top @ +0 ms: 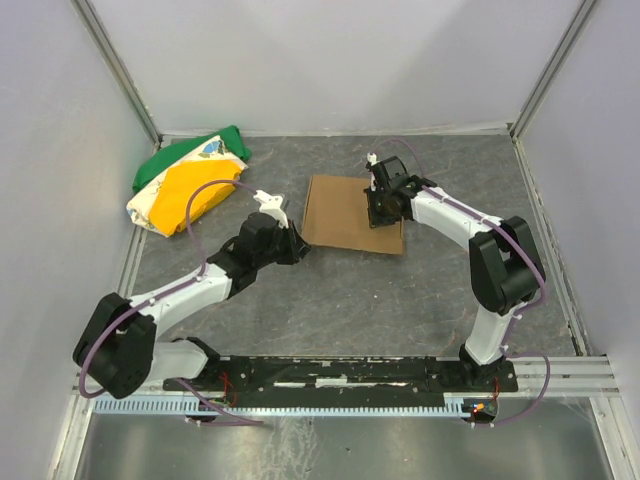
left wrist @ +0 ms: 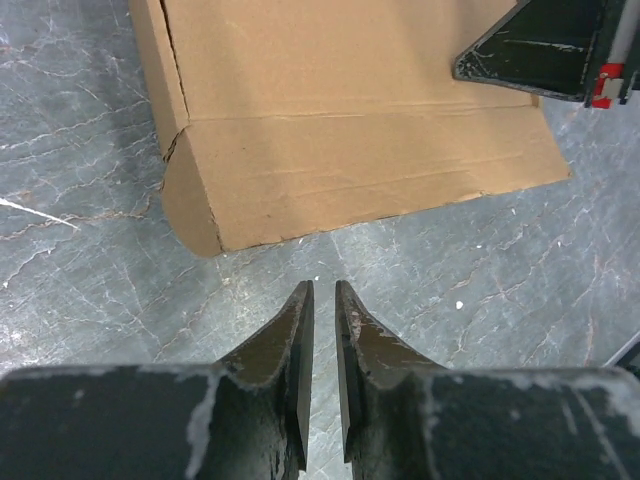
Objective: Fold the paper box
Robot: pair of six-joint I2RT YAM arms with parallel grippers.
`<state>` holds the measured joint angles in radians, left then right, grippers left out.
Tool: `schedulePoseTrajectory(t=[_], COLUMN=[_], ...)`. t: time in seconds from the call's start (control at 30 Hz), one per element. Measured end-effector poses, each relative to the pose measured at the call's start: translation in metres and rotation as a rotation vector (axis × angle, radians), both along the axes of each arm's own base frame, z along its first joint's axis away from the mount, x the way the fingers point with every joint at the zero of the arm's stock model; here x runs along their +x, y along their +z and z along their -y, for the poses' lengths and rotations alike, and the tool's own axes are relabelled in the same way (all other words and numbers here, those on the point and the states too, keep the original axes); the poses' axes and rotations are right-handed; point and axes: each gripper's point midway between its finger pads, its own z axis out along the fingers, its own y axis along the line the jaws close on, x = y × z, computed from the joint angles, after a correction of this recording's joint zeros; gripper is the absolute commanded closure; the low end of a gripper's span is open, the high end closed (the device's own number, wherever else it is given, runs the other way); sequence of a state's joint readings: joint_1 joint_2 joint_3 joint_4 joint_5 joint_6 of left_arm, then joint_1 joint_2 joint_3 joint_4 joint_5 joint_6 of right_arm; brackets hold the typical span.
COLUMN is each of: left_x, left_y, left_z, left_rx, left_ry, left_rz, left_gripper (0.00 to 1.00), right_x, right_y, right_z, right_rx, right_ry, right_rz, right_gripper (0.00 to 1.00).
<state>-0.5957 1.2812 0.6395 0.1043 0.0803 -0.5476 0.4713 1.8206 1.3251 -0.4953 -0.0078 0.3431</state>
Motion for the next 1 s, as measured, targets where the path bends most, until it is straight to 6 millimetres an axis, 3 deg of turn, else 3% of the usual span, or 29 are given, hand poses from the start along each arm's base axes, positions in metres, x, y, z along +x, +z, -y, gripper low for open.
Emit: schedulePoseTrajectory(t=[0.07, 0.4, 0.53, 0.63, 0.7, 0.77, 0.87, 1.0], left_x=[-0.002, -0.007, -0.007, -0.005, -0.002, 0.002, 0.009, 0.029], left_y=[0.005, -0.013, -0.011, 0.005, 0.028, 0.047, 0.061, 0.045], left_z=[-0.001, -0.009, -0.011, -0.014, -0.017, -0.021, -0.023, -0.014], left_rx=[-0.003, 0.051, 0.053, 0.035, 0.004, -0.021, -0.025, 0.031], left_ry=[0.000, 0.018, 0.026, 0.045, 0.068, 0.093, 0.114, 0.106], left_rz=[0.006, -0.052, -0.047, -0.002, 0.061, 0.120, 0.161, 0.111], left_gripper=[0.79, 0.78, 0.66, 0.51, 0.40, 0.34, 0.32, 0.34], right_x=[0.000, 0.000, 0.000, 0.000, -0.003, -0.010, -0.022, -0.039], right_y=[0.000, 0.000, 0.000, 0.002, 0.004, 0.008, 0.023, 0.047], right_z=[0.000, 0.000, 0.000, -0.001, -0.001, 0.002, 0.009, 0.016], right_rx=[0.000, -0.001, -0.001, 0.005, 0.016, 0.020, 0.034, 0.070], right_ry=[0.000, 0.000, 0.001, 0.002, 0.005, -0.001, -0.016, -0.036], right_rz=[0.000, -0.001, -0.001, 0.004, 0.011, 0.011, 0.024, 0.062], right_gripper=[0.98, 0.98, 0.98, 0.97, 0.89, 0.61, 0.35, 0.28])
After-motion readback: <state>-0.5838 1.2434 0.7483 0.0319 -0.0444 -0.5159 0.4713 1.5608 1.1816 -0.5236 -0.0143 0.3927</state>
